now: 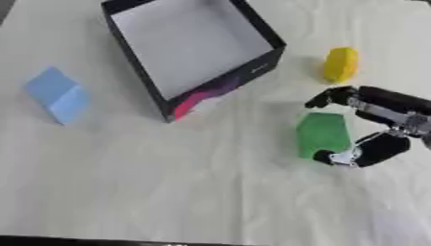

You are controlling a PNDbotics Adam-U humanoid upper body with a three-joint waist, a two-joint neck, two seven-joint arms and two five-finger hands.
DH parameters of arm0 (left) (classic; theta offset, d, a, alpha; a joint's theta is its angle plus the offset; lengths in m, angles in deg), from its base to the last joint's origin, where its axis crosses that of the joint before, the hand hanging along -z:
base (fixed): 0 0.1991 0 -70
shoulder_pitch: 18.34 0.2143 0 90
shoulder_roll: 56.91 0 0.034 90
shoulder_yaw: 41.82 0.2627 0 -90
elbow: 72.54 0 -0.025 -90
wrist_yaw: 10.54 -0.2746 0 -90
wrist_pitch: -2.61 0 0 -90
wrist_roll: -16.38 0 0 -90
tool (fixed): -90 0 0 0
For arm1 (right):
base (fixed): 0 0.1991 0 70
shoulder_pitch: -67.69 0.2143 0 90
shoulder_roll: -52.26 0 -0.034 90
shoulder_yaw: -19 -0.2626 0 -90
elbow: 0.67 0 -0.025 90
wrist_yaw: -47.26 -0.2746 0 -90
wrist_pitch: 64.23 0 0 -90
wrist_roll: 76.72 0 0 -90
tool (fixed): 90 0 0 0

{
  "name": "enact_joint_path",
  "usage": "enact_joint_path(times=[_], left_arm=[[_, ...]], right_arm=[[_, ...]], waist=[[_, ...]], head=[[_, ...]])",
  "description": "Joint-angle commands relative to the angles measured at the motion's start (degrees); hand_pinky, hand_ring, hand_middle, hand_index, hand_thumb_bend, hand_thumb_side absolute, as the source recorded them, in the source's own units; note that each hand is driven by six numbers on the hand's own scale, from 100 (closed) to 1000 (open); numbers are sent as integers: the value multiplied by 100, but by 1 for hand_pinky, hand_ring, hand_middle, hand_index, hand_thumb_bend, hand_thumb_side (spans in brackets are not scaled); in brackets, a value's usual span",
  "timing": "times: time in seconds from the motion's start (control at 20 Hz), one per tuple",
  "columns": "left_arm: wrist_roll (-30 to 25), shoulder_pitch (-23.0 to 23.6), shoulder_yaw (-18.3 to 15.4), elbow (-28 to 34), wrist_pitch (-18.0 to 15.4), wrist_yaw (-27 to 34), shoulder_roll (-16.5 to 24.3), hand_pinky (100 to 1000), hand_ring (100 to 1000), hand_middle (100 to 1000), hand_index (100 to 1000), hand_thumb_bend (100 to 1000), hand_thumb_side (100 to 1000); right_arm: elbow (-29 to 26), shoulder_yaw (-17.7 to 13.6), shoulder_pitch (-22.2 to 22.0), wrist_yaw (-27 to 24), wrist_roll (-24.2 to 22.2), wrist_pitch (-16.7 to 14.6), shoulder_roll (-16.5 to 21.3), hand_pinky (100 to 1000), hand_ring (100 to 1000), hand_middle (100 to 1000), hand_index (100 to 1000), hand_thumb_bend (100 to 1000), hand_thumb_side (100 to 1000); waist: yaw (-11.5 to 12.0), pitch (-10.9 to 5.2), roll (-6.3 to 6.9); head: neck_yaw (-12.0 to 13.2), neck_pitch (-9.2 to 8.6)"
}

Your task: Pick up objects on the table and place them in the box.

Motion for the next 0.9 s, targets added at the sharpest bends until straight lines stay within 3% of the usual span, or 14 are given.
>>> enact_joint_path(times=[0.05,0.6,0.9], left_arm=[[1,-44,-59,118,14,23,111,684,566,785,815,416,601],[-13,-48,-46,122,20,26,108,685,567,785,815,411,603],[-14,-46,-48,125,21,27,107,686,567,785,814,407,606]], right_arm=[[-89,-69,-19,53,-22,106,111,949,864,838,899,461,462],[-89,-73,-81,142,-66,338,91,937,856,830,890,453,414],[-89,-46,-60,63,-52,414,53,915,821,773,849,445,331]], waist=[[7,-6,94],[28,-3,97],[29,-2,99]], head=[[-13,-68],[-25,-101],[-37,-97]])
